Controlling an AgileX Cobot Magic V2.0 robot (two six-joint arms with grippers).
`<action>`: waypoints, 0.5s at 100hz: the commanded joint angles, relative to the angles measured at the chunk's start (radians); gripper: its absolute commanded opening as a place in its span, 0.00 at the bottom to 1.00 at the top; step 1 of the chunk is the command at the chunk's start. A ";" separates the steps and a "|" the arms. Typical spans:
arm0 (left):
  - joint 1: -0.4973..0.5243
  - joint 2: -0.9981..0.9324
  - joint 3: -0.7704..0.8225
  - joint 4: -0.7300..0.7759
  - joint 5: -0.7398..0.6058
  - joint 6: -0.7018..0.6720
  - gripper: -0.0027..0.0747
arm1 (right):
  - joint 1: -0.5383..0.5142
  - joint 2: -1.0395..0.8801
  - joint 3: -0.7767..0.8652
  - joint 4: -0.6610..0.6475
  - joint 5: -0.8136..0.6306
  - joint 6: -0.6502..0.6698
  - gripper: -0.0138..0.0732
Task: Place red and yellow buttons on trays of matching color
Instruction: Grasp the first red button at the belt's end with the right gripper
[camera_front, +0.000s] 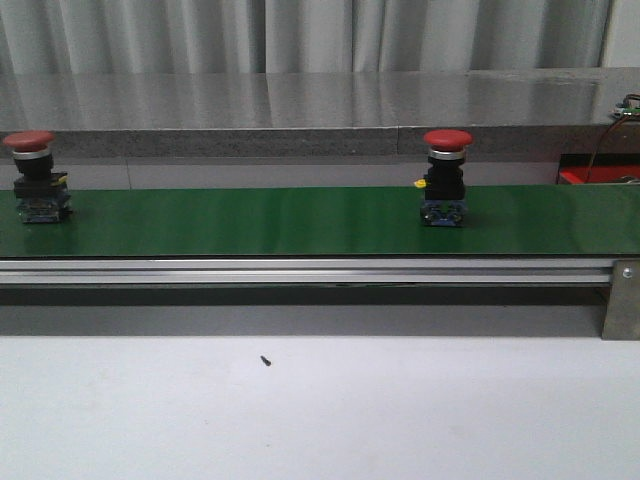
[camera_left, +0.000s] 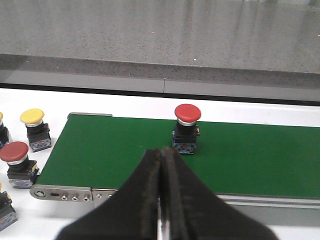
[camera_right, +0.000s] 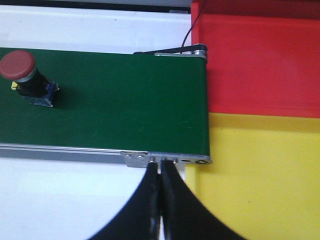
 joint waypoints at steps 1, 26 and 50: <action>-0.008 0.003 -0.028 -0.014 -0.083 0.000 0.01 | -0.002 0.083 -0.074 0.025 -0.043 -0.002 0.08; -0.008 0.003 -0.028 -0.014 -0.076 0.000 0.01 | -0.002 0.254 -0.138 0.070 0.001 -0.037 0.28; -0.008 0.003 -0.028 -0.014 -0.074 0.000 0.01 | -0.002 0.303 -0.145 0.138 -0.009 -0.132 0.91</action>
